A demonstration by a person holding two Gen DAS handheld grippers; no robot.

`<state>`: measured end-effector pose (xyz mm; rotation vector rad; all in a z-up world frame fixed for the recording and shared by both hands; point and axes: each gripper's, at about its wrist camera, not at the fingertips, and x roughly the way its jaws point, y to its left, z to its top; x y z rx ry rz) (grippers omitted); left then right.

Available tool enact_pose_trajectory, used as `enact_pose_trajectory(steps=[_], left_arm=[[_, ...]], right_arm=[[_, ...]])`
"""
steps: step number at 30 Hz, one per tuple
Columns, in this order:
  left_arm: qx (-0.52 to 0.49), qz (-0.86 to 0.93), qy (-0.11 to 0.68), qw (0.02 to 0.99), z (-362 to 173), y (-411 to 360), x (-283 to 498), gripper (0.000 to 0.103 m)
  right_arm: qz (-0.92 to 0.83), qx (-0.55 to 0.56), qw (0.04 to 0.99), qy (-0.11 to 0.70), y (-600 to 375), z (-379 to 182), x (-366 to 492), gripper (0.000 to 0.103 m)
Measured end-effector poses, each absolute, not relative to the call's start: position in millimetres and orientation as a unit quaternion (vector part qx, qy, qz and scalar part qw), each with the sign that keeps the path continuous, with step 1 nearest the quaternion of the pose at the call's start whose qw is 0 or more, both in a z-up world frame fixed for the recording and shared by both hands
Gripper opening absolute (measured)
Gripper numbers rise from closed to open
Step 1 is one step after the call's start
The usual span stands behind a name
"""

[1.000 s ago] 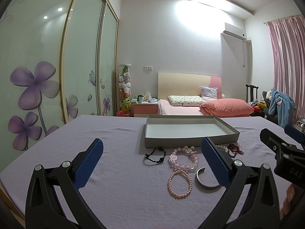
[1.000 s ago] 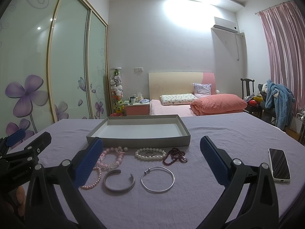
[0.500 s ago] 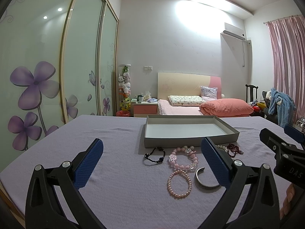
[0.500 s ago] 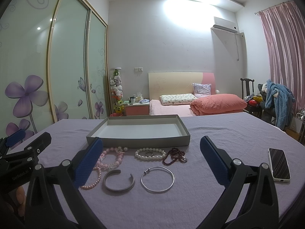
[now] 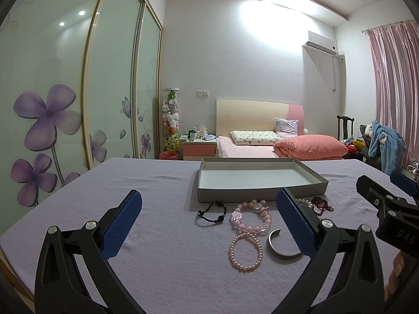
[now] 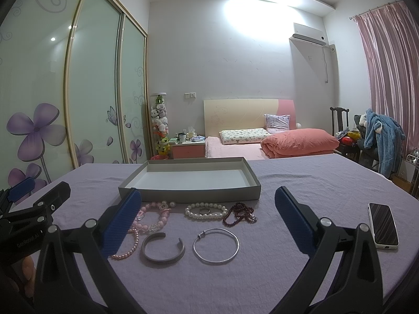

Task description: Organize jewelry

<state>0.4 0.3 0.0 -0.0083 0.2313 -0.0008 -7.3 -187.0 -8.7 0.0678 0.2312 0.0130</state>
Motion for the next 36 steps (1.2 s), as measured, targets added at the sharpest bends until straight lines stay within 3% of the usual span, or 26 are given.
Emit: enact_pose_trajectory(steps=[20,30,36], left_arm=[[0.001,0.007,0.133,0.991,-3.1,0.1,4.3,0.101],[-0.012,-0.018,0.253,0.967,-21.0,8.3,37.1,0.101],[-0.003,-0.034,0.303,0.952,-32.9,5.6,47.8,0.101]], right_arm=[[0.002,0.032,0.991,0.129,-188.1,-11.8,-3.6,0.099],[0.000,0.012,0.948,0.319,-197.1,-62.9,55.6,0.099],[0.006,-0.003,0.921,0.390,-198.3,-84.2,74.8,0.096]])
